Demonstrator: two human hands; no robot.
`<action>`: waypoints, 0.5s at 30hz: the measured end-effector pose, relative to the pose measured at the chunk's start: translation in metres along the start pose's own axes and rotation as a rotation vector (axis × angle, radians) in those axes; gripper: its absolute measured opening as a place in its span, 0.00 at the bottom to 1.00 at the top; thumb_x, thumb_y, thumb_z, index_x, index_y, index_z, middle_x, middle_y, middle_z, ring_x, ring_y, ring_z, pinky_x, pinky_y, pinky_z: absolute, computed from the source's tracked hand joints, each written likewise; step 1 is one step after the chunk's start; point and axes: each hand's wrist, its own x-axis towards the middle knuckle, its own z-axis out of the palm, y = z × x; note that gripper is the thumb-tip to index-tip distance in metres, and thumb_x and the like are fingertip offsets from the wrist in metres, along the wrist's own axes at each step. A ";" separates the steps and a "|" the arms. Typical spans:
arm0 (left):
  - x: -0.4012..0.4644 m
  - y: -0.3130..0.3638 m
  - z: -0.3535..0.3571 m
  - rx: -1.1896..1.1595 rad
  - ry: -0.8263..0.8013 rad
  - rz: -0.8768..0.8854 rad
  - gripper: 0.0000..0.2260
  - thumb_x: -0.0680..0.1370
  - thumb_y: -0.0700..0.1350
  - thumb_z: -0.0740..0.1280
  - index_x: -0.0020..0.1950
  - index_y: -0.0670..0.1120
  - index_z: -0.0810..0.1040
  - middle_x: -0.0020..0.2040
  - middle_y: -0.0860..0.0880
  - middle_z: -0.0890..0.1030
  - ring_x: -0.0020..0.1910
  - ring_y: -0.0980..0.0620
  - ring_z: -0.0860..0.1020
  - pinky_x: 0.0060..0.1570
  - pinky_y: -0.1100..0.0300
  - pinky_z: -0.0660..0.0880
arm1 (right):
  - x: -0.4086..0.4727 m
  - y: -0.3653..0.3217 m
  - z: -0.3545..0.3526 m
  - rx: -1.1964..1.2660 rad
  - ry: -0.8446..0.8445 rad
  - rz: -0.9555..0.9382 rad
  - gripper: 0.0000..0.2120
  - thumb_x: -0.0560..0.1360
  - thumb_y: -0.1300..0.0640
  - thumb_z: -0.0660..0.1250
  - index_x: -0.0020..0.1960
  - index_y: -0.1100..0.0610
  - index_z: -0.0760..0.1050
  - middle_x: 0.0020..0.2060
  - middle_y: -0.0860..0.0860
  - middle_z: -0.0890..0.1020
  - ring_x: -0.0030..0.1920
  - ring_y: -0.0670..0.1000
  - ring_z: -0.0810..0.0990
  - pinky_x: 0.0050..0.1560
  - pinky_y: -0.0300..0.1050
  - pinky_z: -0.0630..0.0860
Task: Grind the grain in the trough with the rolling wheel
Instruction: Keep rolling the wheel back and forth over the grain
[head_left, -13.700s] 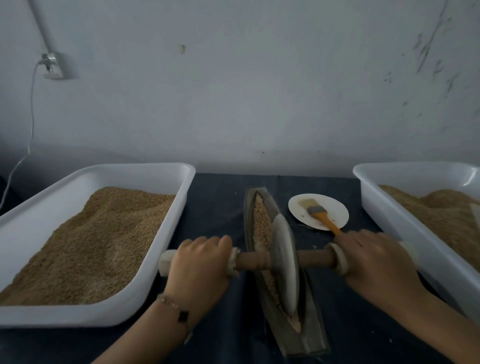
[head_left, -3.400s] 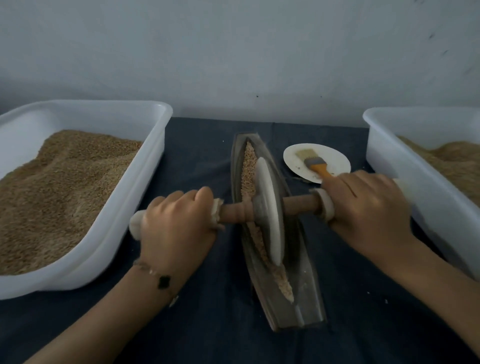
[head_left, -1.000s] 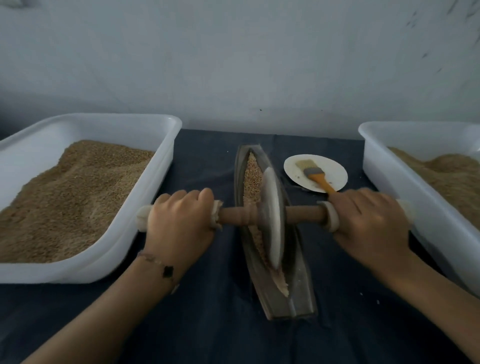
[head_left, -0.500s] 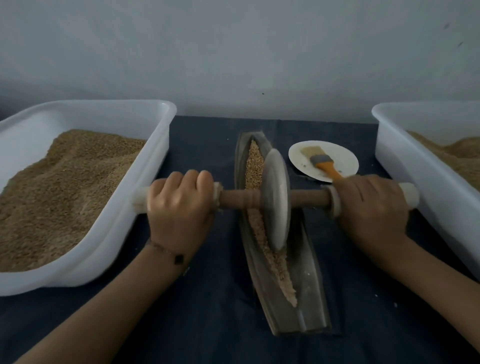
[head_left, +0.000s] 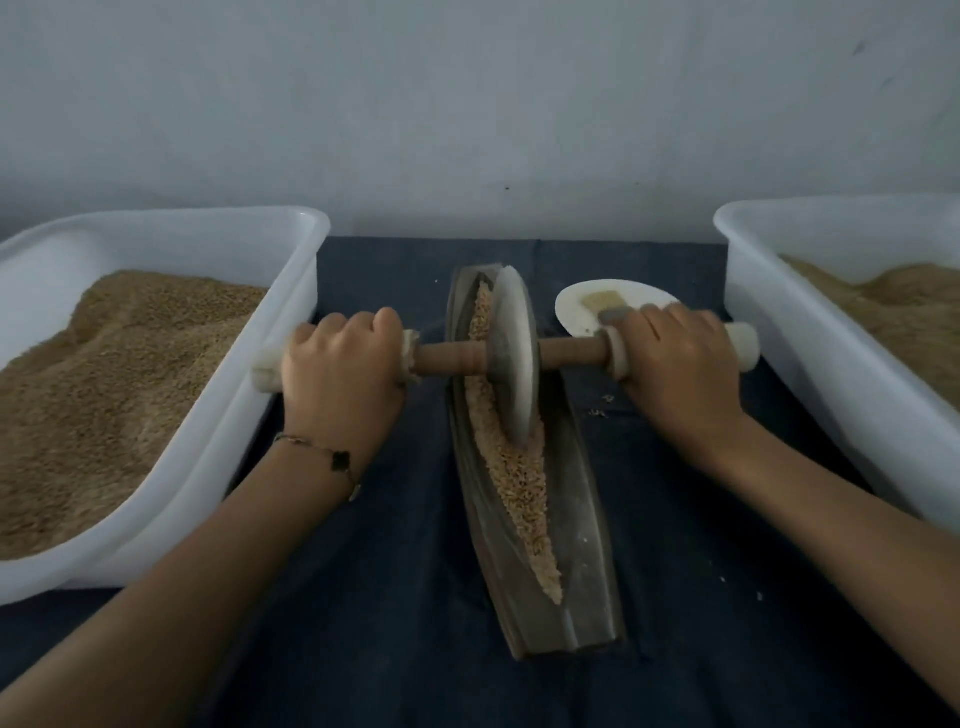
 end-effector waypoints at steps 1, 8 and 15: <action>-0.007 0.002 -0.009 0.014 0.012 0.029 0.12 0.64 0.33 0.70 0.31 0.42 0.68 0.25 0.44 0.71 0.25 0.47 0.69 0.31 0.58 0.60 | -0.007 -0.001 -0.007 0.032 -0.020 0.006 0.05 0.68 0.65 0.71 0.41 0.63 0.76 0.33 0.58 0.77 0.33 0.59 0.75 0.34 0.52 0.71; -0.064 0.005 -0.053 -0.077 0.093 0.084 0.12 0.73 0.39 0.66 0.32 0.44 0.68 0.26 0.48 0.69 0.25 0.47 0.68 0.29 0.55 0.65 | -0.043 -0.006 -0.072 0.093 0.058 -0.102 0.05 0.67 0.63 0.73 0.37 0.60 0.77 0.29 0.55 0.76 0.29 0.56 0.73 0.29 0.48 0.68; -0.060 0.005 -0.052 -0.141 0.082 0.105 0.11 0.69 0.38 0.66 0.31 0.45 0.66 0.25 0.49 0.68 0.23 0.48 0.67 0.31 0.59 0.60 | -0.041 -0.006 -0.085 0.083 -0.069 -0.127 0.08 0.61 0.63 0.75 0.35 0.60 0.77 0.28 0.54 0.76 0.27 0.56 0.73 0.27 0.48 0.70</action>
